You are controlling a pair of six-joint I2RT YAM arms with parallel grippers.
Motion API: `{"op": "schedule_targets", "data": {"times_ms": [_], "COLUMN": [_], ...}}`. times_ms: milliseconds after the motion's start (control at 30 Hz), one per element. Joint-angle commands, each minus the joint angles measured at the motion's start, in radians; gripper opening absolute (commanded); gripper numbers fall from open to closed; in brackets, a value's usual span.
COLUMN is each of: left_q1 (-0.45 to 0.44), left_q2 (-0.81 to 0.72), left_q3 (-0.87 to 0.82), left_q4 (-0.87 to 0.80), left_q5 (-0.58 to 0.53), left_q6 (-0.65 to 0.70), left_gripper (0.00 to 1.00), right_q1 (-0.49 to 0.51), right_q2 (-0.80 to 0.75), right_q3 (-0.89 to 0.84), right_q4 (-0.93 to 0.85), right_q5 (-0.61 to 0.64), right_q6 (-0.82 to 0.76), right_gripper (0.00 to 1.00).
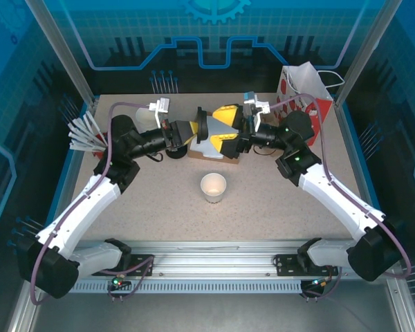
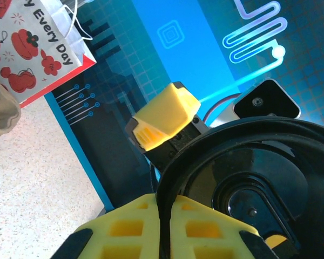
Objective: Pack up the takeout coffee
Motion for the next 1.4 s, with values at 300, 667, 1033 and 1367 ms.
{"op": "schedule_targets", "data": {"times_ms": [300, 667, 1033, 1367], "left_q1": [-0.028, -0.035, -0.038, -0.044], "left_q2": [0.028, 0.040, 0.042, 0.045], "left_q3": [-0.033, -0.057, -0.063, -0.068], "left_q4": [0.162, 0.216, 0.226, 0.229], "left_q5": [0.047, 0.045, 0.041, 0.038], "left_q6": [-0.110, -0.142, -0.148, -0.147], "left_gripper": [0.09, 0.09, 0.09, 0.09], "right_q1": [0.065, 0.076, 0.084, 0.095], "right_q2": [0.015, 0.021, 0.025, 0.028], "right_q3": [0.014, -0.009, -0.013, -0.011], "right_q4": [0.096, 0.141, 0.132, 0.114], "right_q5": [0.029, 0.070, 0.078, 0.076], "right_q6": [0.007, 0.026, 0.018, 0.005], "right_gripper": [0.94, 0.76, 0.72, 0.75]}}
